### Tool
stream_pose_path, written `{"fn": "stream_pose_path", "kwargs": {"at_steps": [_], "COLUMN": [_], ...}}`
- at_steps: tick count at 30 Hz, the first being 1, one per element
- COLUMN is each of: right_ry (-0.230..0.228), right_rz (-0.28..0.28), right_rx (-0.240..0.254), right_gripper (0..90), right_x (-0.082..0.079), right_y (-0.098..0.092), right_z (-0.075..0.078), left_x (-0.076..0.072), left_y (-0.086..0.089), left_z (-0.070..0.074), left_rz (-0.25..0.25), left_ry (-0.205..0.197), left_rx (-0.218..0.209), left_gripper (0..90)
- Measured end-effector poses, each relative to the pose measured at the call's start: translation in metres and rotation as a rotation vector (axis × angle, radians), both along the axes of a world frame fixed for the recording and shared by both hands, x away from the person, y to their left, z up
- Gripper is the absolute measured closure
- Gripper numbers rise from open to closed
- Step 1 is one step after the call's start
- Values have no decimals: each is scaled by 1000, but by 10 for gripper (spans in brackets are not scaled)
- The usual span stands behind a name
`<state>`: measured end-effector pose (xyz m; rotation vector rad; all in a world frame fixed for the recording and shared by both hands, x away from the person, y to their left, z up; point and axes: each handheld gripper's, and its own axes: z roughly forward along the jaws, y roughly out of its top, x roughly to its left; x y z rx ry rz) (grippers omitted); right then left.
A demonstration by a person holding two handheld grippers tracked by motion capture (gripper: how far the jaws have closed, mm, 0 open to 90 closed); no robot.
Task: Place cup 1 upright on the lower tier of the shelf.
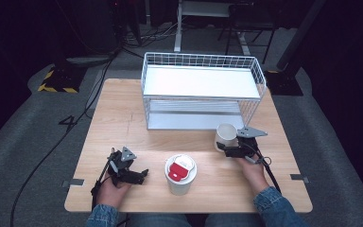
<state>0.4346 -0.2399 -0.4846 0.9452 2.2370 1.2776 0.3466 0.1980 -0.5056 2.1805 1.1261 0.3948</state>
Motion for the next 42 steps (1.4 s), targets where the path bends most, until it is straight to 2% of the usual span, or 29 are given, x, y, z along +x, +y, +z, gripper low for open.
{"fn": "stream_pose_path", "kwargs": {"at_steps": [3,8,12,26,30,37,39,42], "right_ry": [-16,-11,-35,-37,-47,-51,-40,-46], "right_rz": [-10,-2,2,16,24,25,19,13], "right_rx": [14,0,25,20,18,43,41,33], "right_gripper": [224,224,224,224,224,224,223,223], "right_x": [-1,0,4,23,27,36,40,44], "right_y": [-1,3,8,29,33,39,42,46], "right_z": [5,11,18,39,42,45,44,45], "left_x": [0,0,0,0,0,0,0,0], "left_y": [0,0,0,0,0,0,0,0], "left_z": [0,0,0,0,0,0,0,0], "left_rz": [0,0,0,0,0,0,1,0], "left_ry": [0,0,0,0,0,0,0,0], "left_rx": [-1,0,-1,0,0,0,-1,-1], "left_gripper": [10,10,10,10,9,10,10,10]}}
